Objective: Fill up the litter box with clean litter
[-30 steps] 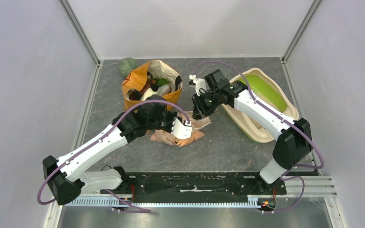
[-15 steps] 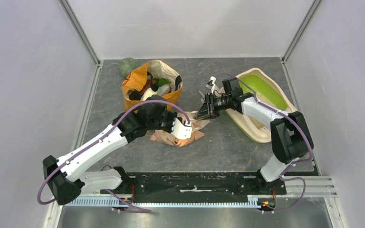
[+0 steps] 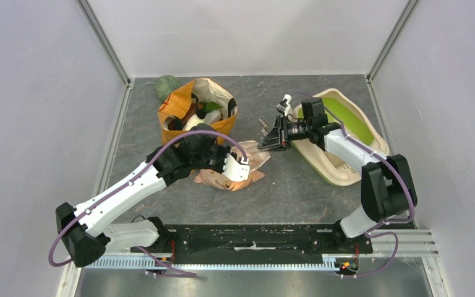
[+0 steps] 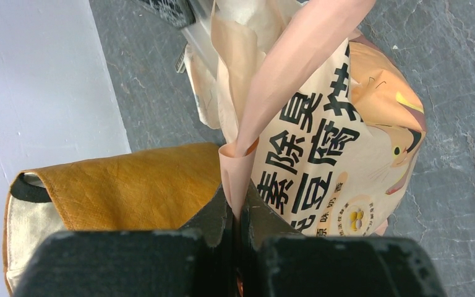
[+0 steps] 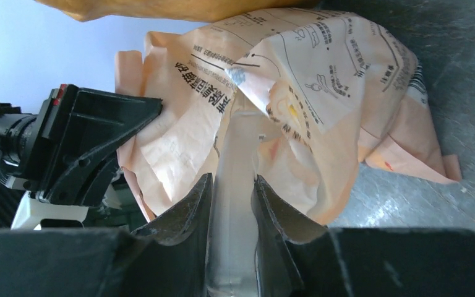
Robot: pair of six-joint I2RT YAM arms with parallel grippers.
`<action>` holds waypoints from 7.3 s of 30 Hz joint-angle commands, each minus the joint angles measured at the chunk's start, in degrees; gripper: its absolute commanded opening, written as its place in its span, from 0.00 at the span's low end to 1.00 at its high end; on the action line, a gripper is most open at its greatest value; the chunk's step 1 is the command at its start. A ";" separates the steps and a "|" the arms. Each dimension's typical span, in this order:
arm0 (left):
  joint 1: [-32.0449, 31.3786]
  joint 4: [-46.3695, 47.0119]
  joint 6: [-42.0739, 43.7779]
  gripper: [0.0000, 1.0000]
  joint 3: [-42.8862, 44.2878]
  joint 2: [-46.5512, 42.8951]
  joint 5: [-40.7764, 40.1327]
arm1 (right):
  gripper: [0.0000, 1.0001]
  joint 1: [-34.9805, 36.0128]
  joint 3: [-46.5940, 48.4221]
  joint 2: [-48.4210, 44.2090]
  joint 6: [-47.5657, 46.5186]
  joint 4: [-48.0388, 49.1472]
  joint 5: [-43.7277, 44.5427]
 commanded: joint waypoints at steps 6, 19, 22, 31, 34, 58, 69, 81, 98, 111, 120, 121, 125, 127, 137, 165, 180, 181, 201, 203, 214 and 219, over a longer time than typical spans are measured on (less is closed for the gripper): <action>0.04 1.70 -0.38 0.02 0.90 -0.02 1.30 | 0.00 -2.41 5.40 -5.12 -15.09 -20.22 2.67; 0.04 1.62 -0.10 0.02 0.39 -1.27 0.85 | 0.00 -3.16 5.26 -9.78 -9.52 -19.92 2.12; 0.04 1.61 -0.19 0.02 0.51 -1.17 1.08 | 0.00 -4.97 4.18 -11.10 -8.64 -19.70 0.16; -0.04 1.61 -0.30 0.02 1.13 -0.57 1.09 | 0.00 -6.72 -8.38 -11.31 13.83 9.16 -4.11; -0.04 1.45 0.06 0.02 1.28 -0.61 0.57 | 0.00 -9.29 -7.33 -9.59 12.04 7.10 -8.12; -0.05 1.17 0.82 0.02 1.22 -0.62 0.60 | 0.00 -17.27 -11.98 -19.17 6.42 -4.28 -11.99; -0.10 0.91 1.09 0.02 1.74 -0.48 0.39 | 0.00 -22.55 -14.22 -22.70 7.88 -4.42 -15.14; -0.09 0.83 1.33 0.02 1.70 -0.61 0.40 | 0.00 -28.34 -12.71 -23.47 1.83 -13.38 -19.60; -0.13 0.38 1.48 0.02 2.27 -0.25 0.47 | 0.00 -36.15 -6.56 -20.96 -14.30 -32.65 -24.71; -0.07 0.39 1.65 0.02 2.97 0.41 0.73 | 0.00 -47.77 1.79 -16.54 -17.41 -36.91 -28.16; -0.05 0.20 1.85 0.02 2.78 0.18 0.64 | 0.00 -57.60 8.84 -10.02 -19.37 -37.43 -23.90; -0.08 0.16 1.91 0.02 2.72 0.22 0.64 | 0.00 -58.43 9.60 -9.08 -20.43 -38.09 -22.55; 0.00 0.21 2.15 0.02 2.75 0.05 0.48 | 0.00 -60.02 20.85 -2.22 -48.10 -64.93 -13.52; -0.04 0.24 2.17 0.02 2.63 -0.04 0.55 | 0.00 -61.09 22.66 0.86 -52.95 -69.83 -9.07; -0.04 0.25 2.13 0.02 1.57 -0.52 0.51 | 0.00 -58.40 25.64 -3.49 -53.71 -61.02 18.63; -0.09 0.13 1.47 0.02 2.61 -0.02 0.03 | 0.00 -36.90 35.33 -9.15 -54.16 -75.52 -4.91; -0.09 -0.23 0.83 0.02 4.98 1.20 0.20 | 0.00 -11.43 20.05 -10.62 -33.58 -47.94 5.71; -0.13 -0.32 0.83 0.02 5.03 1.30 0.29 | 0.00 -10.76 19.44 -10.41 -33.94 -47.75 6.91; -0.77 -0.30 0.75 0.02 4.45 2.33 1.91 | 0.00 12.42 13.38 5.41 -24.93 -25.25 27.66; -0.83 -0.37 0.56 0.02 4.22 2.25 1.97 | 0.00 12.33 10.41 6.13 -21.98 -18.63 20.71; -1.19 -0.32 1.00 0.02 4.03 1.98 2.28 | 0.00 9.73 -1.54 11.61 7.79 27.09 4.36; -1.24 -0.26 1.24 0.02 4.21 2.06 1.96 | 0.00 8.60 -4.07 13.41 19.14 41.06 1.59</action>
